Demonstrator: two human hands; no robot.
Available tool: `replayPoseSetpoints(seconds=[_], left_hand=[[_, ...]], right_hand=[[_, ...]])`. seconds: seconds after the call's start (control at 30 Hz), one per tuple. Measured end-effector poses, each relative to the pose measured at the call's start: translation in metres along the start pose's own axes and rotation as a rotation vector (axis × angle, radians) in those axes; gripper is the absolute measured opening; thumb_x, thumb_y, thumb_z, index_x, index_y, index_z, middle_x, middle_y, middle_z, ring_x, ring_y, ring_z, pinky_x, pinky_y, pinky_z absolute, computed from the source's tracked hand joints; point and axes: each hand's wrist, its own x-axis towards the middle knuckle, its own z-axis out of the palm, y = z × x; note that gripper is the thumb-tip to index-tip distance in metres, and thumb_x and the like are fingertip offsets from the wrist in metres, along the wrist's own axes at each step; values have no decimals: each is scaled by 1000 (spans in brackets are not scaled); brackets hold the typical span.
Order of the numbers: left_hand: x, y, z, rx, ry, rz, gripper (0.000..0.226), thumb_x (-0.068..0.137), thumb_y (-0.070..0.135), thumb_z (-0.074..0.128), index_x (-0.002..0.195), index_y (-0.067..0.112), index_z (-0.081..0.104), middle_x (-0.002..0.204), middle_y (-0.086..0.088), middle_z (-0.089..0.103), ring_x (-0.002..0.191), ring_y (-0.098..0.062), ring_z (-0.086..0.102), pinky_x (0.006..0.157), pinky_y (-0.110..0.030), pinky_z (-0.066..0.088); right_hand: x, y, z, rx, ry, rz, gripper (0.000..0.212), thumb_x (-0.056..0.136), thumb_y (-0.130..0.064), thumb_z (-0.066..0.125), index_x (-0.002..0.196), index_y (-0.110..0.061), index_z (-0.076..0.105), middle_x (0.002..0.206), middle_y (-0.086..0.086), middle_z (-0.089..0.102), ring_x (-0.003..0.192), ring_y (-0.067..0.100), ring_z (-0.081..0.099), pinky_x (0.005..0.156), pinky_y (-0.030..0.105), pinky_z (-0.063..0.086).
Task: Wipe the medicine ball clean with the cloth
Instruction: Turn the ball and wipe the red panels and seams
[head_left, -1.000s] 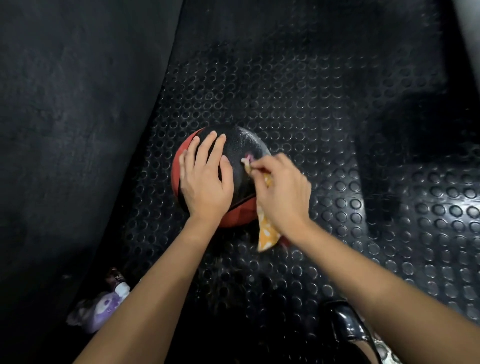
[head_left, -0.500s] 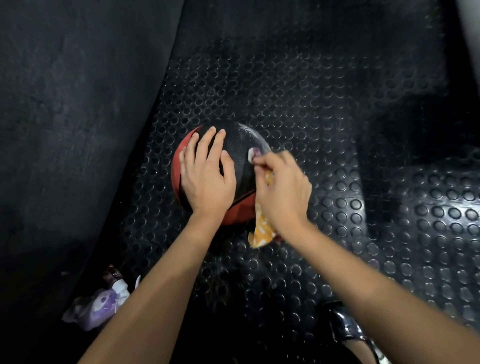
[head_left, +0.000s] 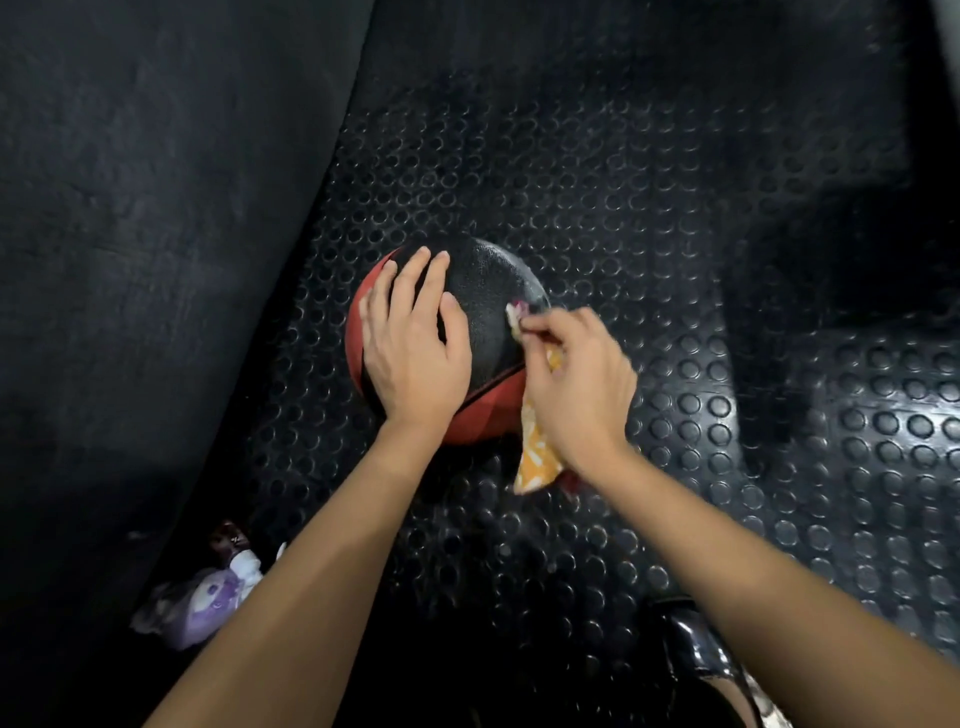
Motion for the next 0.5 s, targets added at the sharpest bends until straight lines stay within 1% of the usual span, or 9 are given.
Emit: replayPoseSetpoints(seconds=[0.07, 0.1, 0.17, 0.23, 0.27, 0.37, 0.4, 0.43, 0.5], left_hand=[[-1, 2, 0, -4, -3, -16, 43, 95, 27, 35, 132, 19, 56, 139, 3, 53, 135, -23, 39, 113, -46, 26], [-2, 3, 0, -2, -3, -16, 43, 95, 27, 36, 132, 19, 57, 139, 3, 53, 134, -23, 39, 113, -46, 26], [-1, 5, 0, 5, -6, -13, 43, 95, 27, 36, 132, 19, 57, 139, 2, 53, 134, -24, 40, 113, -46, 26], [0, 5, 0, 7, -6, -11, 44, 95, 28, 35, 132, 19, 57, 139, 2, 53, 134, -24, 40, 113, -46, 25], [-1, 4, -1, 7, -9, -9, 44, 95, 28, 35, 132, 19, 56, 139, 2, 53, 134, -24, 40, 113, -46, 25], [-2, 4, 1, 8, -14, -13, 43, 95, 28, 36, 133, 19, 56, 140, 3, 52, 135, -23, 39, 113, -46, 25], [-4, 5, 1, 9, -13, -13, 43, 96, 27, 36, 133, 19, 56, 140, 3, 52, 135, -23, 39, 113, -45, 25], [-4, 5, 1, 10, -11, -8, 43, 95, 27, 36, 133, 19, 56, 139, 3, 53, 135, -23, 39, 113, -45, 25], [-2, 3, 0, 6, -4, 1, 43, 95, 27, 36, 132, 19, 57, 138, 3, 53, 134, -23, 40, 113, -45, 26]], right_hand=[[15, 4, -1, -4, 8, 104, 15, 88, -27, 58, 99, -30, 68, 97, -9, 60, 85, 16, 60, 67, 27, 35], [13, 3, 0, -2, 11, 111, 16, 89, -25, 58, 101, -30, 67, 98, -9, 61, 86, 17, 60, 67, 27, 35], [-6, -5, 0, 13, -3, 10, 17, 88, -23, 60, 102, -28, 68, 96, -9, 61, 82, 16, 61, 66, 28, 40], [-24, -10, 0, 21, -28, -100, 15, 87, -22, 62, 100, -27, 69, 91, -9, 61, 74, 14, 61, 60, 27, 44], [-21, -8, -1, 15, -17, -112, 14, 87, -23, 63, 98, -27, 69, 90, -9, 62, 74, 13, 61, 59, 27, 44], [11, 2, -1, 7, 23, 57, 16, 89, -26, 60, 101, -30, 69, 97, -11, 63, 84, 12, 61, 66, 24, 37], [15, 3, -1, 20, 23, 109, 17, 89, -26, 59, 102, -30, 69, 98, -11, 63, 86, 12, 61, 68, 24, 37], [12, 3, 0, 43, 26, 123, 18, 89, -26, 58, 103, -30, 69, 99, -11, 63, 87, 12, 61, 69, 25, 39], [-6, 0, 0, 69, 12, 60, 17, 88, -25, 60, 101, -28, 69, 98, -11, 64, 86, 12, 62, 71, 27, 44]])
